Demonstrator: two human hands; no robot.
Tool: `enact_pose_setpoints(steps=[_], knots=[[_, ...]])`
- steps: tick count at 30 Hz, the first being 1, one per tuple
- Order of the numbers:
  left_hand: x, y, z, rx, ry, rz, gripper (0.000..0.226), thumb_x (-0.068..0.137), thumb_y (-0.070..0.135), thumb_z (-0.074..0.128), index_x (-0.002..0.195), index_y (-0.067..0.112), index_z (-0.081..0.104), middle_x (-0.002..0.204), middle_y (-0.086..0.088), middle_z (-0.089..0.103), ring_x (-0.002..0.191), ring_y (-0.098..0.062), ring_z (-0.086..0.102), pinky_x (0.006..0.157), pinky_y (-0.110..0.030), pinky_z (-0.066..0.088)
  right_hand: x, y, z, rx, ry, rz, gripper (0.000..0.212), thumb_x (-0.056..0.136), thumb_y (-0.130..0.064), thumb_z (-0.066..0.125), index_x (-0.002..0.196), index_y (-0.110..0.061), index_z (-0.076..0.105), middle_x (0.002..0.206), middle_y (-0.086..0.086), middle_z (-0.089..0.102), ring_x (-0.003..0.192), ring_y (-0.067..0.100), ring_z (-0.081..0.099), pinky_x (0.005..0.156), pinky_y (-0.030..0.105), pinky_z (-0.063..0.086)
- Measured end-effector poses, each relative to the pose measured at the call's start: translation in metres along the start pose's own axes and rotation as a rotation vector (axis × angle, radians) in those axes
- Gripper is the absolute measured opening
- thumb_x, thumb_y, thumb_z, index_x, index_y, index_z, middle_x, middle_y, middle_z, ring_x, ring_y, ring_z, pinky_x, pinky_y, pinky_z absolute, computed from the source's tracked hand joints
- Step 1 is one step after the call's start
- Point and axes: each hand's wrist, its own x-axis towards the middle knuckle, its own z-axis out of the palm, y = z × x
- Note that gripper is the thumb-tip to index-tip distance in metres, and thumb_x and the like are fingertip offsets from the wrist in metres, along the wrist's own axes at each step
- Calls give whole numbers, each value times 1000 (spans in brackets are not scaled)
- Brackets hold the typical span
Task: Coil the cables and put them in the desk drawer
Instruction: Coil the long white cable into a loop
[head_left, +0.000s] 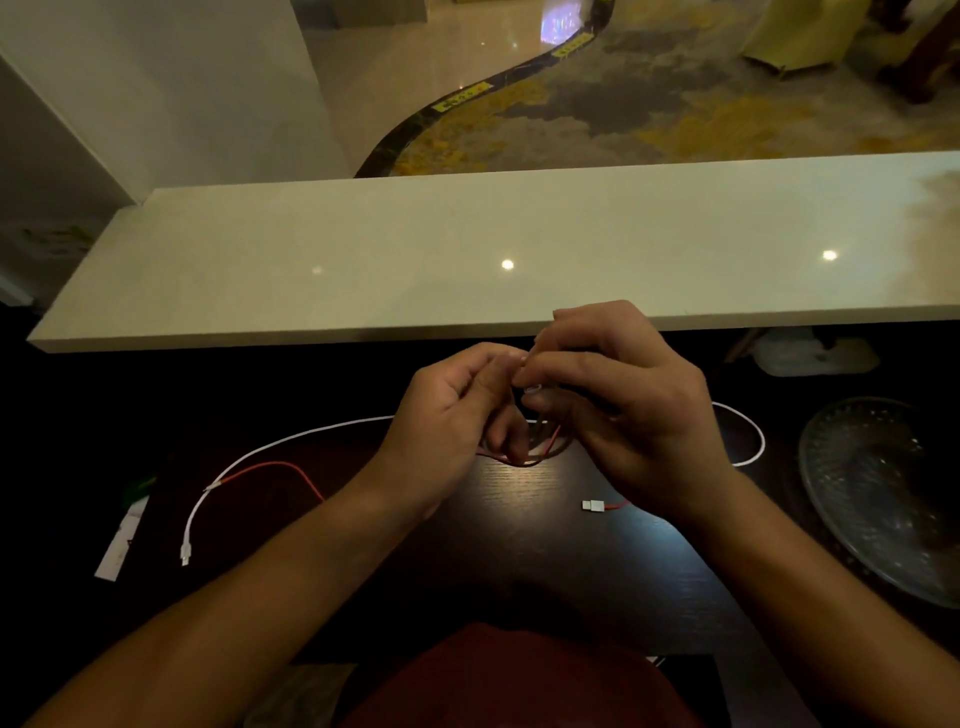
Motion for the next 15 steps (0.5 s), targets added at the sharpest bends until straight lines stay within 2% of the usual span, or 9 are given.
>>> enact_pose_setpoints(steps=[3, 6, 9, 12, 15], knots=[[3, 6, 0, -182, -26, -127, 30, 97, 33, 50, 86, 9, 65, 49, 0, 39, 43, -17, 51, 51, -29, 48, -2, 5, -5, -80, 17, -61, 14, 84, 4, 75, 98, 1, 78, 101, 15, 69, 102, 36, 61, 85, 46, 49], [6, 11, 0, -328, -73, -209, 30, 97, 31, 49, 87, 3, 55, 49, 1, 38, 43, -15, 49, 49, -29, 48, -7, 9, -3, -39, 8, 7, 12, 89, 0, 70, 99, 1, 76, 107, 17, 66, 108, 35, 61, 86, 46, 50], [4, 14, 1, -189, -39, -107, 30, 101, 29, 48, 82, 13, 64, 54, -5, 45, 52, -20, 53, 57, -31, 50, -12, 4, 1, 144, 9, 133, 15, 92, -11, 68, 100, 1, 71, 113, 17, 59, 108, 28, 61, 87, 41, 52], [4, 14, 1, -47, 36, -39, 29, 106, 23, 45, 91, 9, 66, 56, -5, 49, 56, -17, 55, 61, -27, 50, -12, -1, 7, 176, 67, 171, 20, 88, -16, 75, 97, 1, 68, 111, 15, 59, 105, 23, 62, 87, 34, 52], [4, 14, -2, -33, 66, -23, 28, 106, 23, 47, 97, 6, 67, 58, -6, 50, 58, -21, 55, 62, -32, 50, -12, -3, 13, 275, 118, 331, 23, 88, -10, 75, 104, -4, 60, 102, 9, 64, 91, 26, 67, 76, 43, 55]])
